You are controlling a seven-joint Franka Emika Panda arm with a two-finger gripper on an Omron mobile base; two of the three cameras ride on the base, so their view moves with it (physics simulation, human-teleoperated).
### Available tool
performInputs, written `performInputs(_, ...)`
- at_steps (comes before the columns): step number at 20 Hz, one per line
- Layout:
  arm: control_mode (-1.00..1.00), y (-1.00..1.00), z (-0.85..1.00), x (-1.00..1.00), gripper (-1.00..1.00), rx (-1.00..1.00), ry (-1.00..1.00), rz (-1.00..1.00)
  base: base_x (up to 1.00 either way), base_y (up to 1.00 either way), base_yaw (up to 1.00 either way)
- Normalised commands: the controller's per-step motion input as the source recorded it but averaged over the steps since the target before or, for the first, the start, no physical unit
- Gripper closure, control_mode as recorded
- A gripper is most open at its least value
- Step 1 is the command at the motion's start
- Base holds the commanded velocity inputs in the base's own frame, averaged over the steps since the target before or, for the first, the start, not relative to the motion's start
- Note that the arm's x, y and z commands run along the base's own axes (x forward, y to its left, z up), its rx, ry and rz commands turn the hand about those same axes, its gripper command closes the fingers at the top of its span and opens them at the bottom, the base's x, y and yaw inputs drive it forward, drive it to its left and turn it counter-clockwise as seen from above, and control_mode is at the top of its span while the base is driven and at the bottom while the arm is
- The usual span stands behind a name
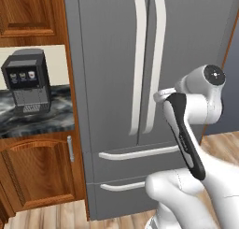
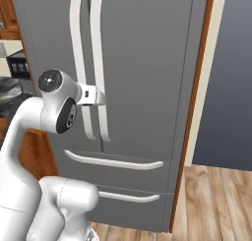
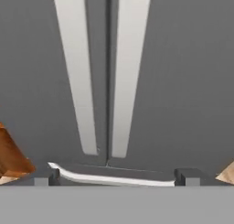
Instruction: Gather the eggplant and carrot from the fridge and place them on a tray on the dining counter. Then gather the steak and chicken drumstick from the fridge and place them on the other tray.
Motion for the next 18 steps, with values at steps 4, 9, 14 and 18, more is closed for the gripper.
performInputs(4,-1.0,0.0,0.43,0.0,-1.0,-0.03,-0.27,0.0,0.0,0.0,0.0)
performInputs(9,-1.0,0.0,0.58,0.12,-1.0,-0.02,-0.14,-0.03,0.0,0.0,0.0)
performInputs(14,-1.0,0.0,0.6,0.39,-1.0,0.0,0.01,-0.08,0.0,0.0,0.0)
performInputs(18,-1.0,-0.04,0.31,0.43,-1.0,0.0,0.06,-0.04,0.0,0.0,0.0)
